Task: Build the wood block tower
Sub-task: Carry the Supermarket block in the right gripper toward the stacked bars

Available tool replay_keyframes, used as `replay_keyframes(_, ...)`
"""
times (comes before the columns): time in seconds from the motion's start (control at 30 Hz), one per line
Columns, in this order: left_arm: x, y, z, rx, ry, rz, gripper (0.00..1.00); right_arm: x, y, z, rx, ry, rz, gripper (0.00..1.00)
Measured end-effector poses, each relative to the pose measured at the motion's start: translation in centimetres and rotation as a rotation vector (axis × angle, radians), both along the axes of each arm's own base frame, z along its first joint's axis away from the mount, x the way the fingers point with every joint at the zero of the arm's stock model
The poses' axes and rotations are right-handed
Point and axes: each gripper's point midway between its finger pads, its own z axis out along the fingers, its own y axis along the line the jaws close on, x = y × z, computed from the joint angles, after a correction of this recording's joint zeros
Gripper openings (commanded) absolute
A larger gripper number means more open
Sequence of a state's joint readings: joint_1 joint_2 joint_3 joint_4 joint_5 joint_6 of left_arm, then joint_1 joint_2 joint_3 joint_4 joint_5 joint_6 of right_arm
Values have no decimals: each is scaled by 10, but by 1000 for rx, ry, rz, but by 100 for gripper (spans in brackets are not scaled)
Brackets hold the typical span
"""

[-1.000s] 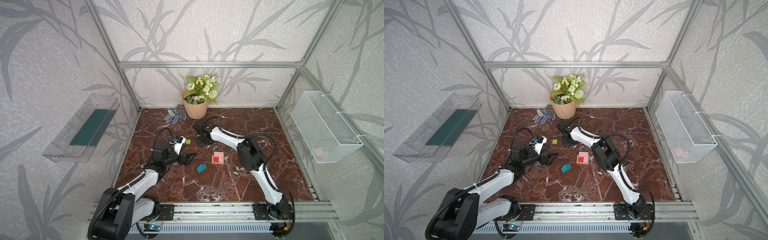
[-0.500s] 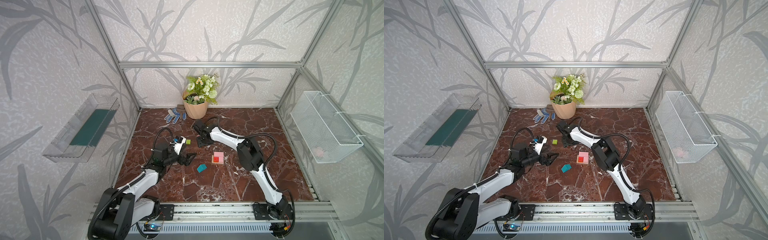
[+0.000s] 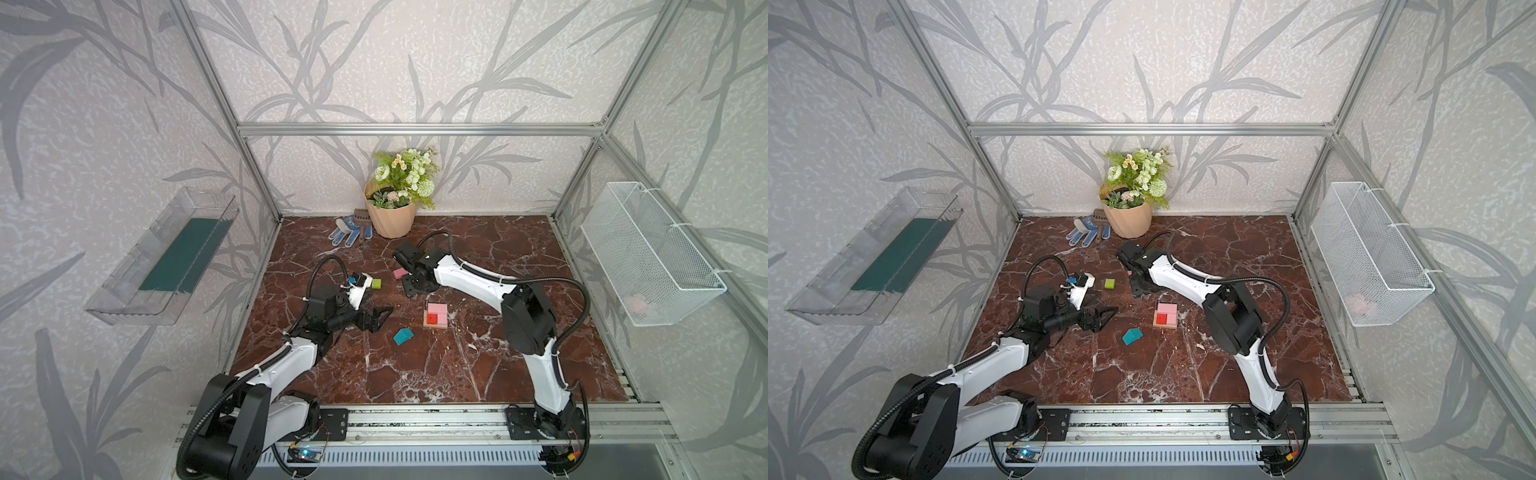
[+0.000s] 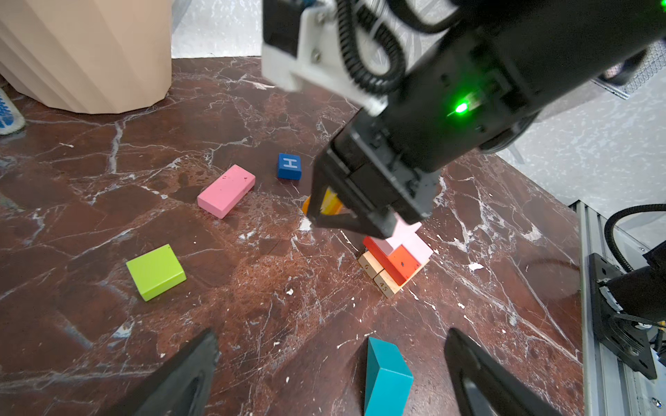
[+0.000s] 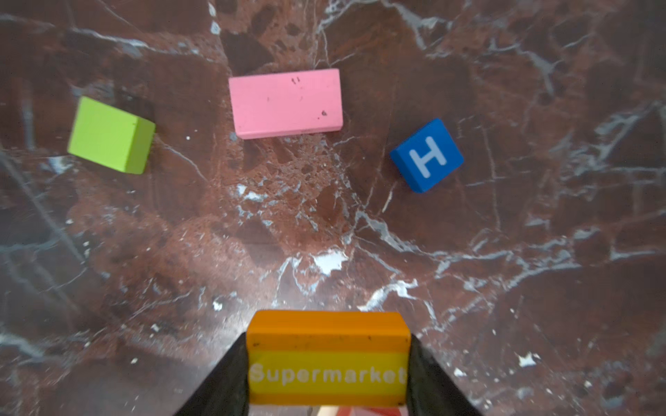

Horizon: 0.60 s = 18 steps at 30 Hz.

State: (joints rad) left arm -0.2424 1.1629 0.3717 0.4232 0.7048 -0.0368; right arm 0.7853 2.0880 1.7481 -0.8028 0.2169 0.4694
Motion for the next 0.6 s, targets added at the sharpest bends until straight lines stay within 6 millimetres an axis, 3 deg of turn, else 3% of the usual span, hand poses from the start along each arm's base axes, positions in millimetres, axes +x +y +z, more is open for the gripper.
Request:
replay_keyframes(0.2, 0, 0, 0, -1, 1, -2, 99, -21, -29, 35, 48, -75, -55, 50)
replay_keyframes(0.4, -1, 0, 0, -1, 1, -3, 99, -55, -68, 34, 93, -88, -152, 50)
replay_keyframes(0.6, 0, -2, 3, -4, -3, -9, 99, -77, -87, 35, 185, -120, -232, 50)
